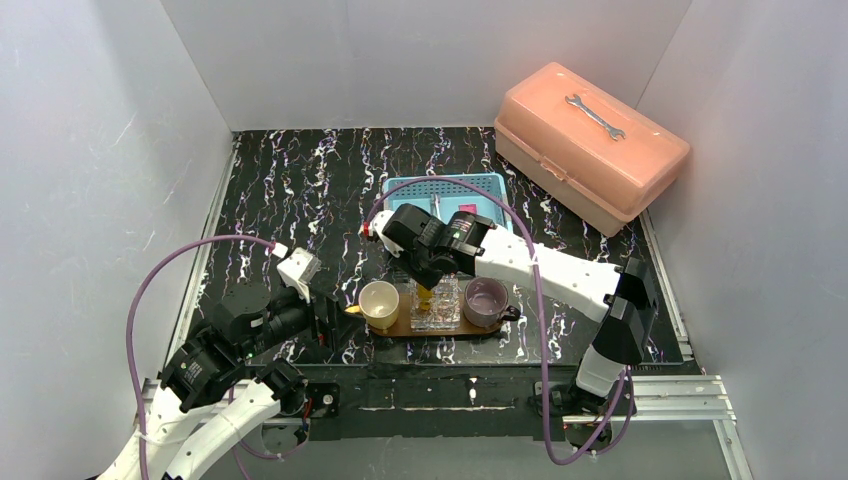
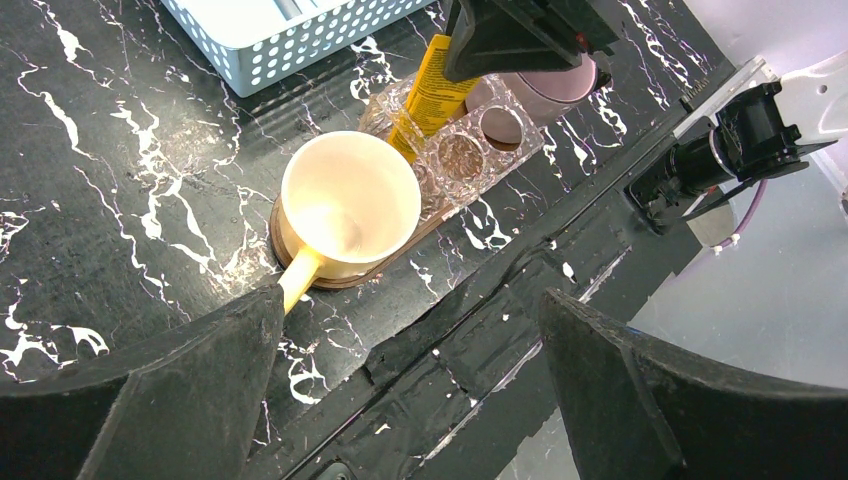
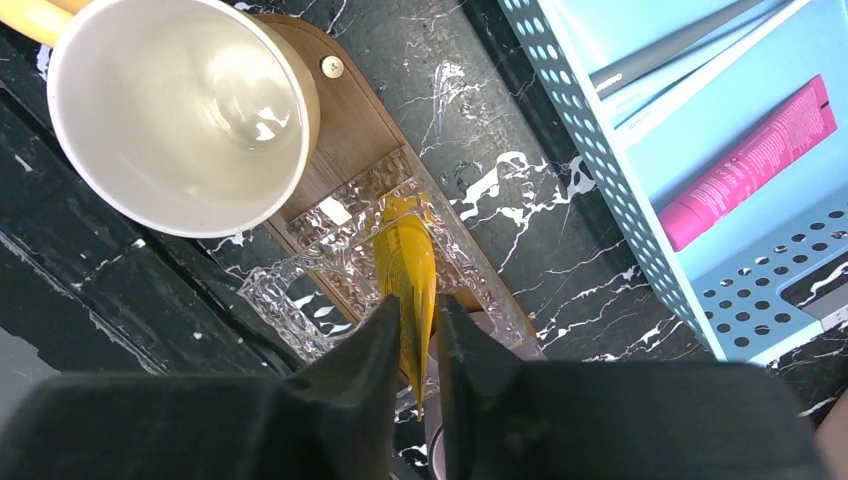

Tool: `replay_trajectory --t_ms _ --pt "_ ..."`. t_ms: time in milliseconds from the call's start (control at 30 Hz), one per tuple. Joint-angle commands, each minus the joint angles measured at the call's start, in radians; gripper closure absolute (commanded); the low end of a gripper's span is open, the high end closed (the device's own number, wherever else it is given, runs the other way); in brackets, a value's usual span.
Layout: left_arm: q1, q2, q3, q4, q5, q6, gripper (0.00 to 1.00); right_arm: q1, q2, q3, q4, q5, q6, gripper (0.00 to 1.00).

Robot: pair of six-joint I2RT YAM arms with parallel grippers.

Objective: Prepare toiletry sets of a toothbrush and toothpaste on the tray

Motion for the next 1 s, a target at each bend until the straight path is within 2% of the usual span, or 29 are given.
replay_trajectory --t_ms 0,100,300,567,967 --pt "0.002 0.013 -0.002 -0.002 -0.011 0.014 0.02 -0.003 -0.021 0.018 0.023 0.025 -0.01 0.66" --pt "0.002 0.015 -0.002 -0.002 -0.011 0.014 0.02 -0.003 -0.029 0.053 0.013 0.042 -0.011 0.58" --pt "0.001 0.024 -0.002 -0.001 -0.008 0.014 0.02 -0.005 -0.038 0.133 -0.006 0.086 -0.012 0.5" --pt "0.002 0.034 -0.004 -0.002 -0.013 0.012 0.02 -0.06 -0.051 0.18 0.056 0.116 0.002 0.47" --pt "0.001 0.043 -0.006 -0.002 -0.024 0.01 0.02 -0.266 0.011 0.202 0.149 0.121 0.031 0.44"
